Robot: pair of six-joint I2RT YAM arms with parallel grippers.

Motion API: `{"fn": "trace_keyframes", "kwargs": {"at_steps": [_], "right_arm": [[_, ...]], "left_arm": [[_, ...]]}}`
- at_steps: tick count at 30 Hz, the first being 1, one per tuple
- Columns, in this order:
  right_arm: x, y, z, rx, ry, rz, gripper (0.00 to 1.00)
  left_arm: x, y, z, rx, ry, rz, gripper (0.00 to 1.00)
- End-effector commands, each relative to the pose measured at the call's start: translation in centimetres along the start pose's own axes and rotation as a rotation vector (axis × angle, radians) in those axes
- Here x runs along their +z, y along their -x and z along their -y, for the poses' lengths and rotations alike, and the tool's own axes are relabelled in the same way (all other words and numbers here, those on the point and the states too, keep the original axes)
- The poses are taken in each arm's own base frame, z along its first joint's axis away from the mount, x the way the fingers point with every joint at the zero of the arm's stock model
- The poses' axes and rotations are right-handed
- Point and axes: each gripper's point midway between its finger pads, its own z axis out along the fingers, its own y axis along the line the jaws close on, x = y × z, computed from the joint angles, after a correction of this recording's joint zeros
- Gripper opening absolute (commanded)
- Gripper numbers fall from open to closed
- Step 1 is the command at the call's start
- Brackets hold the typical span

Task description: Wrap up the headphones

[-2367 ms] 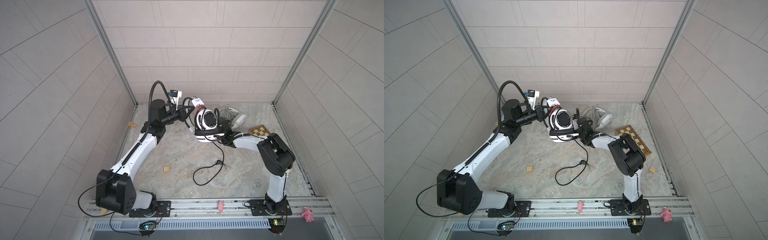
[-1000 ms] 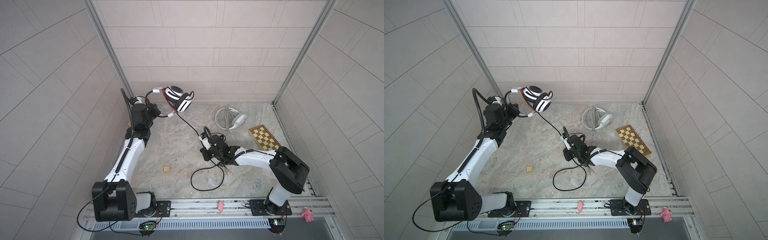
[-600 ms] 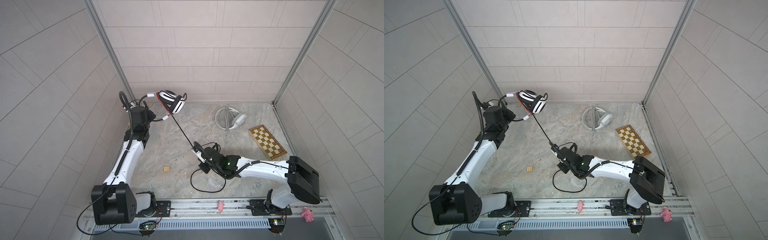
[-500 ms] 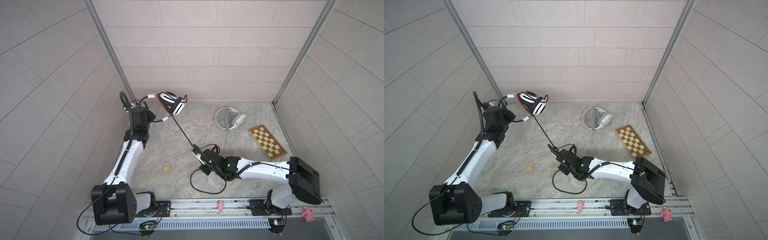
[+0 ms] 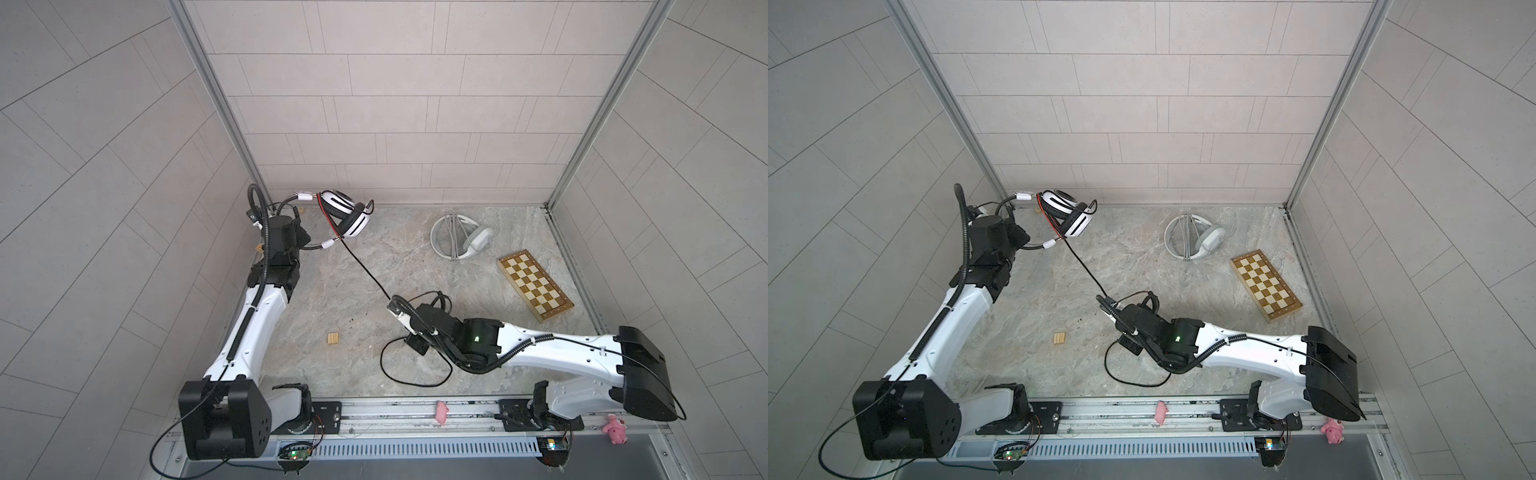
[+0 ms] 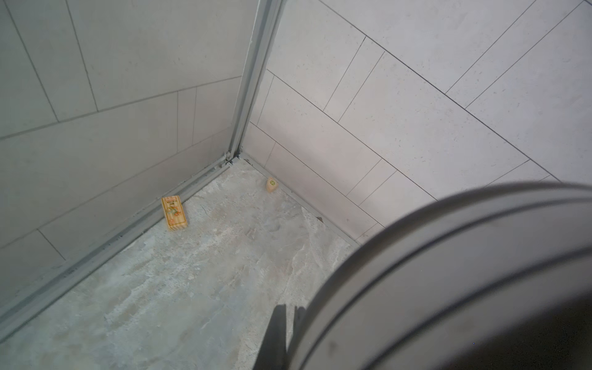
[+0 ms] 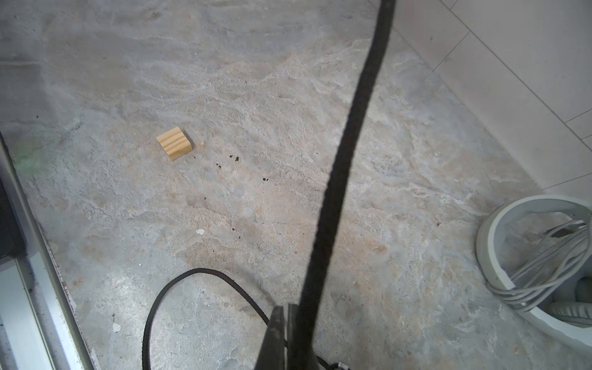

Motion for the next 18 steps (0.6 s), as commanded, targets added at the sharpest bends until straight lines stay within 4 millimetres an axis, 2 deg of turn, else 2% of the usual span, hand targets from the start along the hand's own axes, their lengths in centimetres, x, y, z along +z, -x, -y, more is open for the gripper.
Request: {"fn": "trace_keyframes", "kwargs": {"at_steps": [1,5,10,14,18], "right_arm": [[-3.0,3.0,1.2,0.024,-0.009,0.100,0.02],[-6.8,6.4,3.4,0.059,-0.053,0.213,0.02],[-10.8,9.5,5.8,0.089,-0.087,0.330,0.02],[-13.2,11.2,7.3,0.121,-0.095,0.393,0.03],[-14.6,12.0,8.4,0.135,-0.105,0.432,0.03]], "left_arm": [[-2.0,3.8,1.3,0.036,0.013,0.131,0.00],[-2.0,2.8,3.5,0.173,0.008,0.106,0.00],[-1.7,1.2,6.1,0.302,-0.025,0.038,0.00],[-2.9,0.1,8.5,0.457,-0.049,0.057,0.00],[-3.7,-0.7,10.3,0.514,-0.093,0.063,0.00]]}}
